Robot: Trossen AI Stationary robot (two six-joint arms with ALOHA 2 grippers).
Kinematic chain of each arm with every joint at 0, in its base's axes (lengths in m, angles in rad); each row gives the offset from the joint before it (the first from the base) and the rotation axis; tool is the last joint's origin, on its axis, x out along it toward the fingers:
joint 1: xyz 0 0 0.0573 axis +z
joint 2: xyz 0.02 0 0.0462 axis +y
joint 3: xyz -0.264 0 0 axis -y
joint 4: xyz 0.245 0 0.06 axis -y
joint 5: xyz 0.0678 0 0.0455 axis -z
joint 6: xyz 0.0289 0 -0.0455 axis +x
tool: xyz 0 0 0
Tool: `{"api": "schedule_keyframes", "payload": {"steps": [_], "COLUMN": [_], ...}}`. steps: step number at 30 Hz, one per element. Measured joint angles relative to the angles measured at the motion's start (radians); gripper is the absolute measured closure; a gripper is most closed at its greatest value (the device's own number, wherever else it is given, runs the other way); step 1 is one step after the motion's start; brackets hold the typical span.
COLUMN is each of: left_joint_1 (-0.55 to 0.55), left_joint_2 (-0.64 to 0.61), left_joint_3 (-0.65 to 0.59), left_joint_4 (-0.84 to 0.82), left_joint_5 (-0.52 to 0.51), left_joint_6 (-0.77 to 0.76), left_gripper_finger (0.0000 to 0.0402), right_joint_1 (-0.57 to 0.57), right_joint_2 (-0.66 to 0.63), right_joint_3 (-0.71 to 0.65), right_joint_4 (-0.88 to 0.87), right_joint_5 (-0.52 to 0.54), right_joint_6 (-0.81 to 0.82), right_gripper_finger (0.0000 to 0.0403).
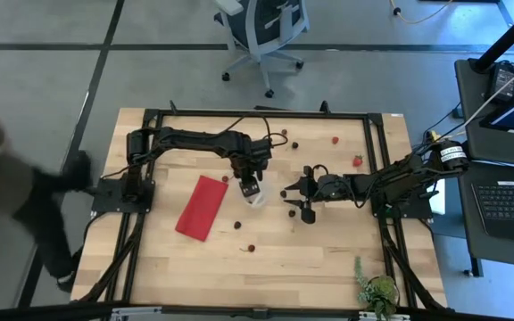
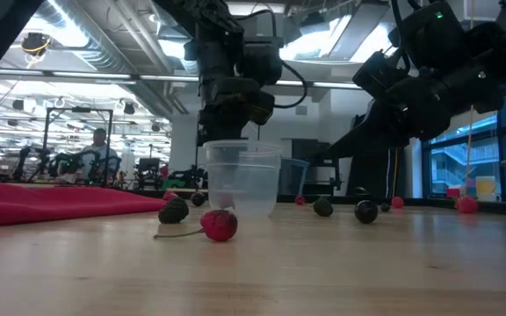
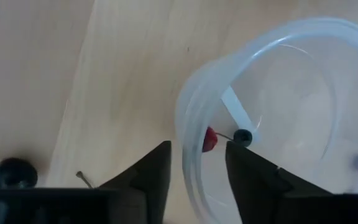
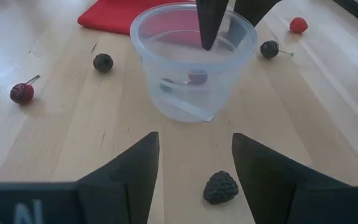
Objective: Pick and placing Produce into tupperware
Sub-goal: Put the blackberries into the transparent bin
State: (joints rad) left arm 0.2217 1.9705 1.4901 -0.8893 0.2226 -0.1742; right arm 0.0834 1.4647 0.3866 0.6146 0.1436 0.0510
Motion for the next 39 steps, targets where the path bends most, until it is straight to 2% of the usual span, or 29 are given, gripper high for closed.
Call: {"api": "schedule_keyframes", "payload": {"steps": [5,12,16,18,22,29,34,36,39], "left_joint_1": [0.0,-0.002,-0.01,-0.024,-0.093,-0.228,-0.289,-0.307,-0.324], "left_joint_2": [-0.009,-0.057,-0.184,-0.276,-0.488,-0.811,-0.923,-0.94,-0.944], "left_joint_3": [0.072,0.228,0.221,0.178,-0.028,-0.508,-0.809,-0.909,-1.034], "left_joint_4": [-0.023,-0.177,-0.17,-0.101,0.152,0.656,0.981,1.095,1.273], "left_joint_5": [-0.024,-0.039,-0.129,-0.189,-0.232,-0.258,-0.292,-0.293,-0.293], "left_joint_6": [0.024,0.063,0.08,0.082,0.107,0.126,0.127,0.126,0.13], "left_gripper_finger": [0.0208,0.0186,0.0187,0.0188,0.0189,0.019,0.019,0.019,0.019], "right_joint_1": [0.0,0.0,0.0,0.0,0.0,0.001,-0.004,-0.006,-0.015], "right_joint_2": [0.0,0.0,0.0,0.0,0.0,0.0,0.0,0.0,0.0], "right_joint_3": [0.0,0.0,0.001,0.001,0.001,0.001,0.0,0.0,0.001], "right_joint_4": [0.0,-0.001,-0.019,-0.026,-0.029,-0.038,-0.038,-0.038,-0.039], "right_joint_5": [0.0,-0.001,-0.003,-0.006,-0.006,-0.006,0.044,0.092,0.1], "right_joint_6": [0.001,0.021,0.025,0.04,0.051,0.048,0.084,0.097,0.101], "right_gripper_finger": [0.0198,0.0198,0.0198,0.0198,0.0198,0.0198,0.0198,0.0198,0.0198]}}
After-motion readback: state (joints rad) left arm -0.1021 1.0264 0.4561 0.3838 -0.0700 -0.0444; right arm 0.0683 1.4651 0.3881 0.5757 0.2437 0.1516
